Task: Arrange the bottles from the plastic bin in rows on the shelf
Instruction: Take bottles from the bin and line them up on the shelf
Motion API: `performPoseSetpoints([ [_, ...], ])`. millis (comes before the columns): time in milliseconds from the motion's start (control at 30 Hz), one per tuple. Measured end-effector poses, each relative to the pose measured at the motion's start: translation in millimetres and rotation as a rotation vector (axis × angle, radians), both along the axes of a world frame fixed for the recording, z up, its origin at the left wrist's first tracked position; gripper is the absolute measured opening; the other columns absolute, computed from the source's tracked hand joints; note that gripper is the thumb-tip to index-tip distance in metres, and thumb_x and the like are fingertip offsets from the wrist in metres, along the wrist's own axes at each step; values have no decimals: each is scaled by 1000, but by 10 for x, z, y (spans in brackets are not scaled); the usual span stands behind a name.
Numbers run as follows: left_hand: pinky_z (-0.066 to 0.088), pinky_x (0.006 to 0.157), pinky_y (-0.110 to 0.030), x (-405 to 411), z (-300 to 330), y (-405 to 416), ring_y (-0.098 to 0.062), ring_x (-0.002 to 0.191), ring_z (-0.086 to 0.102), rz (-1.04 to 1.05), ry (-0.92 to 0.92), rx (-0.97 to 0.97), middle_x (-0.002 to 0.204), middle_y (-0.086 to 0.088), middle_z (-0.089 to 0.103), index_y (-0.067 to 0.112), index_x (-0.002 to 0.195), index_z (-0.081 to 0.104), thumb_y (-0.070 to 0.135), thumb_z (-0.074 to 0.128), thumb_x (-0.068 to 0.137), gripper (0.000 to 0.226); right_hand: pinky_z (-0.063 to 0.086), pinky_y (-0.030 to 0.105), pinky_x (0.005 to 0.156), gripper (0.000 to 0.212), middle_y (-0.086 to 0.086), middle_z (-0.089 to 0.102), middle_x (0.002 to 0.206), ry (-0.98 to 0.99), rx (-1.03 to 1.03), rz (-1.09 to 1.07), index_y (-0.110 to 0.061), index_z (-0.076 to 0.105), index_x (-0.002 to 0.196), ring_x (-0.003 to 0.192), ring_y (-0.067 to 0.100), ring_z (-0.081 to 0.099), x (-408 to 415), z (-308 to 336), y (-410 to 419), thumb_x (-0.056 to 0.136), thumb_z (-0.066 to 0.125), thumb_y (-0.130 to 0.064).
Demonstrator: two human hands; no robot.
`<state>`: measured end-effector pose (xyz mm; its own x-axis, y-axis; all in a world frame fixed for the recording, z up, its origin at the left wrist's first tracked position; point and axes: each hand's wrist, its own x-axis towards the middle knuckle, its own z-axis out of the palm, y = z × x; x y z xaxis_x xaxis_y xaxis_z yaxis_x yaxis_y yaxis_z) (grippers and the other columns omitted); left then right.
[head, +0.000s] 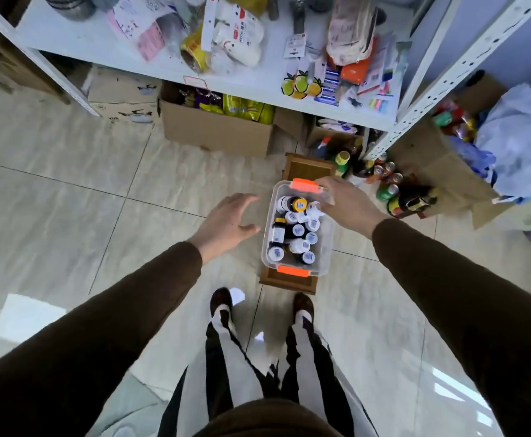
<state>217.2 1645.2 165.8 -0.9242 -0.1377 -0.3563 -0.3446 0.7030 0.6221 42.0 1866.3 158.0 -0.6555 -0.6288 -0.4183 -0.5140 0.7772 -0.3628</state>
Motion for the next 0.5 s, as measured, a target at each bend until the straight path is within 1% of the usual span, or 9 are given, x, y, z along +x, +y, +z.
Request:
performPoseSetpoints([
  [67, 34, 110, -30, -61, -184, 262, -17, 135, 44, 34, -34, -5, 148, 0, 48, 20, 147, 43, 27, 70, 91, 63, 43, 40, 99, 52, 12, 51, 137, -25, 16, 8, -16, 44, 139, 126, 32, 50, -88, -210, 236, 90, 61, -19],
  [167, 35, 110, -31, -163, -500, 601, -20, 134, 45, 62, -79, -9, 146, -2, 49, 20, 147, 42, 22, 70, 90, 64, 45, 42, 97, 60, 13, 50, 137, -51, 37, 7, -21, 38, 145, 123, 33, 51, -236, -522, 529, 90, 60, -19],
  [333, 41, 106, -35, -354, -1035, 978, -22, 129, 50, 98, -152, -31, 141, -5, 54, 19, 146, 44, 19, 70, 89, 62, 46, 41, 96, 61, 15, 52, 131, -34, 60, 26, -22, 34, 148, 118, 35, 52, -439, -1023, 717, 90, 55, -16],
  [400, 42, 104, -36, -436, -1246, 1058, -24, 128, 51, 87, -184, -46, 140, -6, 55, 18, 145, 45, 19, 69, 89, 61, 44, 41, 96, 62, 14, 50, 135, -29, 67, 53, -21, 34, 149, 120, 35, 49, -492, -1205, 683, 91, 55, -16],
  [500, 44, 101, -36, -549, -1533, 1150, -25, 125, 52, 67, -221, -60, 139, -7, 55, 15, 142, 49, 16, 68, 87, 59, 41, 40, 100, 61, 8, 45, 146, 10, 56, 140, -19, 36, 147, 125, 31, 45, -546, -1470, 568, 90, 58, -18],
])
